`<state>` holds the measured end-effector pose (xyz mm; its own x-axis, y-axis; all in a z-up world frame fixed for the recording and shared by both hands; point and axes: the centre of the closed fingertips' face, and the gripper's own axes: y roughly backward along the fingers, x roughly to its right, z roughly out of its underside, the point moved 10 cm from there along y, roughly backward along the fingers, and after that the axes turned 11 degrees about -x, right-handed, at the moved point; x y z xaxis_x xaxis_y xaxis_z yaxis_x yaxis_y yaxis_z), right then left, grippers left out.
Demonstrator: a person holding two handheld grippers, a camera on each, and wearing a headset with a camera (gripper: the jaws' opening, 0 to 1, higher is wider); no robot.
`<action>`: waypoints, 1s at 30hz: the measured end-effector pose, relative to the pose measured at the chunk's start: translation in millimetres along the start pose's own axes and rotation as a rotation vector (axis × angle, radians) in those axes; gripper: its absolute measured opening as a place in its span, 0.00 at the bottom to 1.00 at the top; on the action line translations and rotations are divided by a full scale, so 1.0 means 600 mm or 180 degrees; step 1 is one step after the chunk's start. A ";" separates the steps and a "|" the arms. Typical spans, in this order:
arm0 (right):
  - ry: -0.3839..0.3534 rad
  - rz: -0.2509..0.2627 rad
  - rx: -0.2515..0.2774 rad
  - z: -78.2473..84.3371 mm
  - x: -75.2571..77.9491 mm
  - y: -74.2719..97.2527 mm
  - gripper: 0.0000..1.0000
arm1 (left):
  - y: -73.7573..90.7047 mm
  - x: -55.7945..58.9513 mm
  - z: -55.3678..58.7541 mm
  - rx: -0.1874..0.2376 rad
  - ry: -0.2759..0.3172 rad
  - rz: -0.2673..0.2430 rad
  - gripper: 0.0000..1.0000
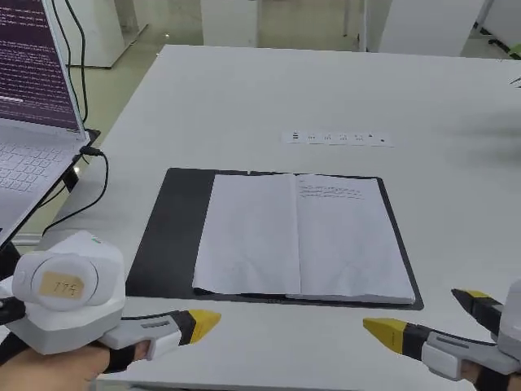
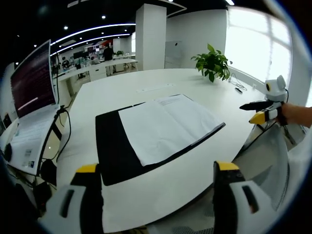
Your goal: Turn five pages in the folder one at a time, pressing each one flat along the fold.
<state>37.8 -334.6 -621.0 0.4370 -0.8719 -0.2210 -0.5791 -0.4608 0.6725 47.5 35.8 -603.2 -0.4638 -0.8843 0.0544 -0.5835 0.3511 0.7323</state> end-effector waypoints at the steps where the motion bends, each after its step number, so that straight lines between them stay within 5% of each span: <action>1: -0.0014 -0.0006 0.0008 0.000 -0.001 0.000 0.99 | -0.005 0.001 -0.002 -0.0015 -0.0025 0.0019 0.95; 12: -0.0116 0.0004 0.0050 0.005 0.000 0.004 0.97 | -0.046 0.026 -0.040 -0.0027 -0.0286 0.0201 0.90; 18: -0.0167 0.0025 0.0081 0.010 0.000 0.008 0.97 | -0.081 0.041 -0.076 -0.0036 -0.0457 0.0340 0.87; 30: -0.0259 0.0099 0.0196 0.012 0.001 0.017 0.95 | -0.163 0.102 -0.126 -0.0048 -0.0666 0.0679 0.82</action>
<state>27.2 -340.8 -619.6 0.3624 -0.8953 -0.2590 -0.6337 -0.4405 0.6359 126.7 -76.1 -620.4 -0.7032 -0.7078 0.0681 -0.4489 0.5162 0.7294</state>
